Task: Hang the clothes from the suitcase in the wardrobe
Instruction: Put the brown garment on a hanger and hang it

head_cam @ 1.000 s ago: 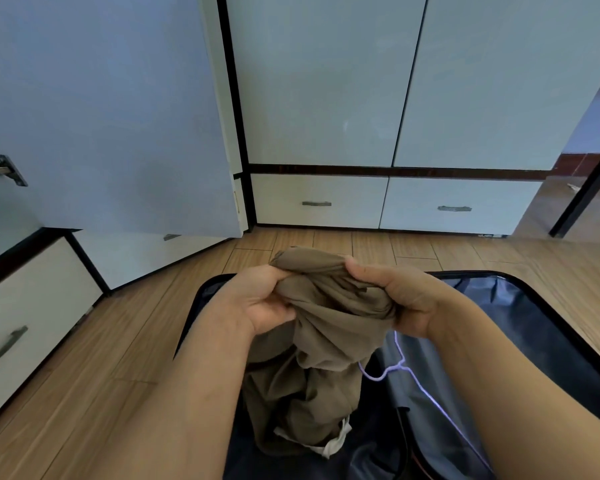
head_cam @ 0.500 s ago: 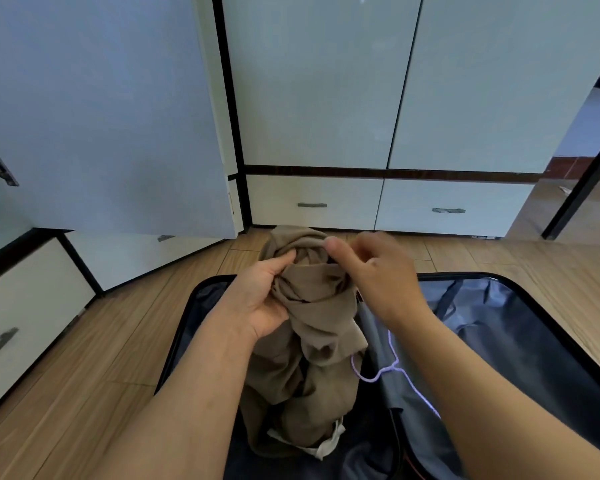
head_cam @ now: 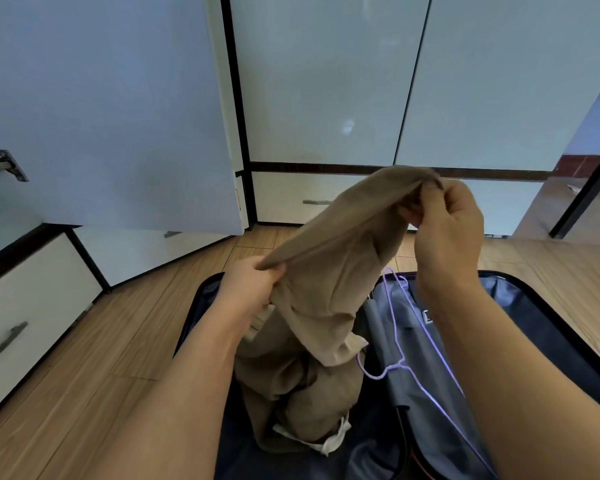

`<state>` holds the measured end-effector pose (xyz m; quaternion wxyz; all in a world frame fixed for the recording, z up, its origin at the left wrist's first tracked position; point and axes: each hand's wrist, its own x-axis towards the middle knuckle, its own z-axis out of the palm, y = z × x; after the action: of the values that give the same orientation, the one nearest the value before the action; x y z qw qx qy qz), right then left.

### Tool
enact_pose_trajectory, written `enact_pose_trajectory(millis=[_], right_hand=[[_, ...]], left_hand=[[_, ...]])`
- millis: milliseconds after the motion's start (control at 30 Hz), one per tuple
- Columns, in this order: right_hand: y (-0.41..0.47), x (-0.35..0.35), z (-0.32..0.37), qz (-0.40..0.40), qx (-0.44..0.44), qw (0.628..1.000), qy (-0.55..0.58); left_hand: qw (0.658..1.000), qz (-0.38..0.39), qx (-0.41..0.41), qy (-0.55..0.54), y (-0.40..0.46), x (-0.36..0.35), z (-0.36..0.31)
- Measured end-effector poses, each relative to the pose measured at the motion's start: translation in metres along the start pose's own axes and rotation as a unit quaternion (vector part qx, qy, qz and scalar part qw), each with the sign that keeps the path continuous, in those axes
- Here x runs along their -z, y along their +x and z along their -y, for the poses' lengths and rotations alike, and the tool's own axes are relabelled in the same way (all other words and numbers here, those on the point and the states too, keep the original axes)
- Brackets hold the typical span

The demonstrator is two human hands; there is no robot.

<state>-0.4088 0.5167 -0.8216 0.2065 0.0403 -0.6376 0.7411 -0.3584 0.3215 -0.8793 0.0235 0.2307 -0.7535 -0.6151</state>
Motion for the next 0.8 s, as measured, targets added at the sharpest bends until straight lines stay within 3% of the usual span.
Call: enact_pose_trajectory(millis=[67, 133, 200, 233, 267, 333, 433, 533, 600, 667, 733, 800], right_hand=[[-0.004, 0.007, -0.022, 0.029, 0.008, 0.993, -0.112], [-0.008, 0.016, -0.048, 0.129, -0.034, 0.950, -0.283], [-0.026, 0.018, -0.061, 0.330, -0.107, 0.826, -0.445], [-0.040, 0.017, -0.070, 0.415, -0.136, 0.754, -0.491], [-0.054, 0.015, -0.080, 0.466, -0.152, 0.706, -0.511], [-0.084, 0.008, -0.100, 0.491, -0.163, 0.671, -0.531], [-0.116, -0.006, -0.131, 0.428, -0.235, 0.692, -0.532], [-0.122, -0.014, -0.150, 0.354, -0.234, 0.756, -0.499], [-0.110, -0.019, -0.149, 0.300, -0.255, 0.818, -0.420], [-0.087, -0.022, -0.133, 0.245, -0.295, 0.869, -0.311], [-0.065, -0.025, -0.101, 0.205, -0.316, 0.901, -0.215], [-0.049, -0.028, -0.069, 0.180, -0.332, 0.921, -0.096]], left_hand=[[0.996, -0.062, 0.009, -0.066, 0.007, 0.006, 0.002], [0.979, -0.092, 0.015, -0.181, 0.008, 0.013, -0.003], [0.954, -0.088, -0.013, -0.287, 0.006, 0.019, -0.017], [0.936, -0.076, -0.034, -0.341, 0.002, 0.021, -0.027], [0.918, -0.059, -0.057, -0.388, -0.003, 0.023, -0.039], [0.890, -0.017, -0.099, -0.445, -0.014, 0.025, -0.065], [0.866, 0.046, -0.146, -0.476, -0.035, 0.023, -0.094], [0.846, 0.087, -0.177, -0.495, -0.049, 0.022, -0.109], [0.845, 0.084, -0.183, -0.496, -0.047, 0.027, -0.108], [0.887, 0.030, -0.171, -0.427, -0.039, 0.033, -0.098], [0.957, -0.017, -0.154, -0.244, -0.029, 0.038, -0.078], [0.994, 0.035, -0.096, -0.049, -0.022, 0.035, -0.051]])
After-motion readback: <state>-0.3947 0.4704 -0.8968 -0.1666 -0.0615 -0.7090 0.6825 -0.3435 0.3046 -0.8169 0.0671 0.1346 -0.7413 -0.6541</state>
